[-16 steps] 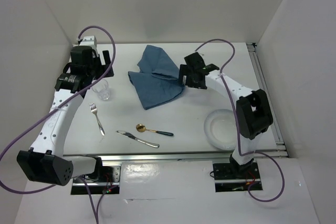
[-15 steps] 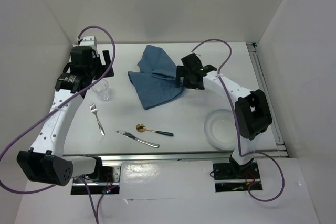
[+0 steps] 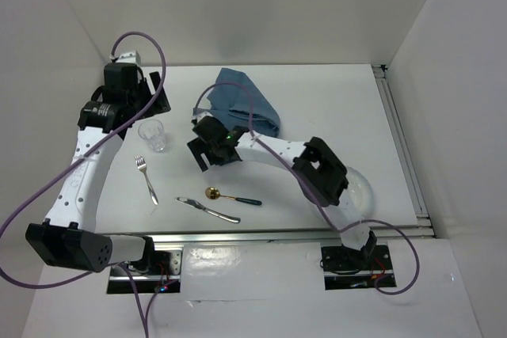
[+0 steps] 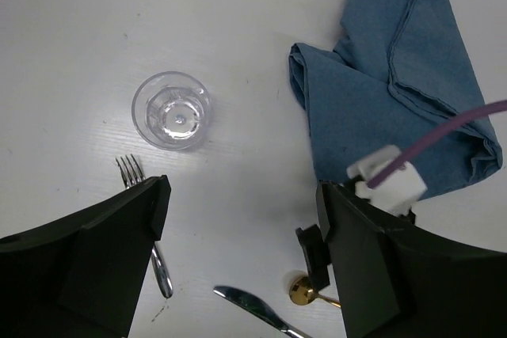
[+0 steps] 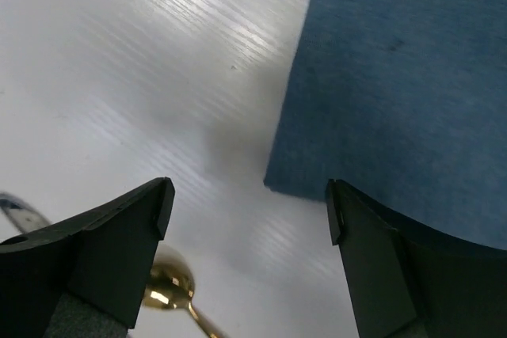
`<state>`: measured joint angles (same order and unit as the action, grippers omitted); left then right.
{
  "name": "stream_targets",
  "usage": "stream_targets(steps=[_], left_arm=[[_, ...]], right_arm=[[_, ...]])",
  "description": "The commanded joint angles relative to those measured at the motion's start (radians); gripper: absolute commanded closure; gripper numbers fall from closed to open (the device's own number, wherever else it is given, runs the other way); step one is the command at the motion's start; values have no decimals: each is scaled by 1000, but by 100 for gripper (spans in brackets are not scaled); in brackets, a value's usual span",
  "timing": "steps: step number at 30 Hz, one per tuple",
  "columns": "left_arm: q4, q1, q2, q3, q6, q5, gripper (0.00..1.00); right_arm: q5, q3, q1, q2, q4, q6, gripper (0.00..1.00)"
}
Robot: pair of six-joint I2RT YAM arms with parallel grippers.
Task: Set the dinner table for one person
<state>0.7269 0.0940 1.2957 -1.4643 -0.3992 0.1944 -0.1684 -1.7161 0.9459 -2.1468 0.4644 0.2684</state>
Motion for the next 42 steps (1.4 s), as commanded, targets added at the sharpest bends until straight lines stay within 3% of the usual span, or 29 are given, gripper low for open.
stream_targets(steps=[1,7,10,11,12,16,21,26,27,28,29,30,32,38,42], left_arm=[[16,-10,-41,-14,-20,17,7],[39,-10,-50,-14,-10,27,7],[39,-10,-50,-14,-10,27,7],[39,-10,-50,-5,-19,27,7],[39,-10,-50,5,-20,27,7],[19,-10,-41,16,-20,-15,7],[28,-10,14,-4,-9,-81,9],[0,19,79,5,-18,-166,16],[-9,30,92,19,-30,-183,16],[-9,41,126,19,-30,-197,18],[-21,53,146,28,-42,-197,20],[-21,73,168,28,-43,-219,20],[-21,90,232,19,-55,-240,20],[-73,144,356,-2,-84,-292,17],[-112,167,480,-56,-105,-305,10]], right_arm=[[-45,-111,-6,-111,19,-60,13],[-140,-209,-6,-235,65,-38,30],[-166,-186,-6,-236,85,-5,51],[-178,-139,-16,-217,85,-5,57],[-190,-110,-25,-202,85,11,72],[-191,91,-52,-70,37,61,100],[-201,439,-125,241,-47,72,100],[-177,659,-264,499,-86,72,100],[-160,673,-295,549,-86,72,93],[-108,673,-353,567,-86,72,57],[-83,673,-378,580,-86,60,45],[-59,673,-397,603,-75,60,39],[8,662,-432,625,-66,60,34],[196,627,-482,677,-41,141,34],[358,644,-505,708,-50,253,19]])
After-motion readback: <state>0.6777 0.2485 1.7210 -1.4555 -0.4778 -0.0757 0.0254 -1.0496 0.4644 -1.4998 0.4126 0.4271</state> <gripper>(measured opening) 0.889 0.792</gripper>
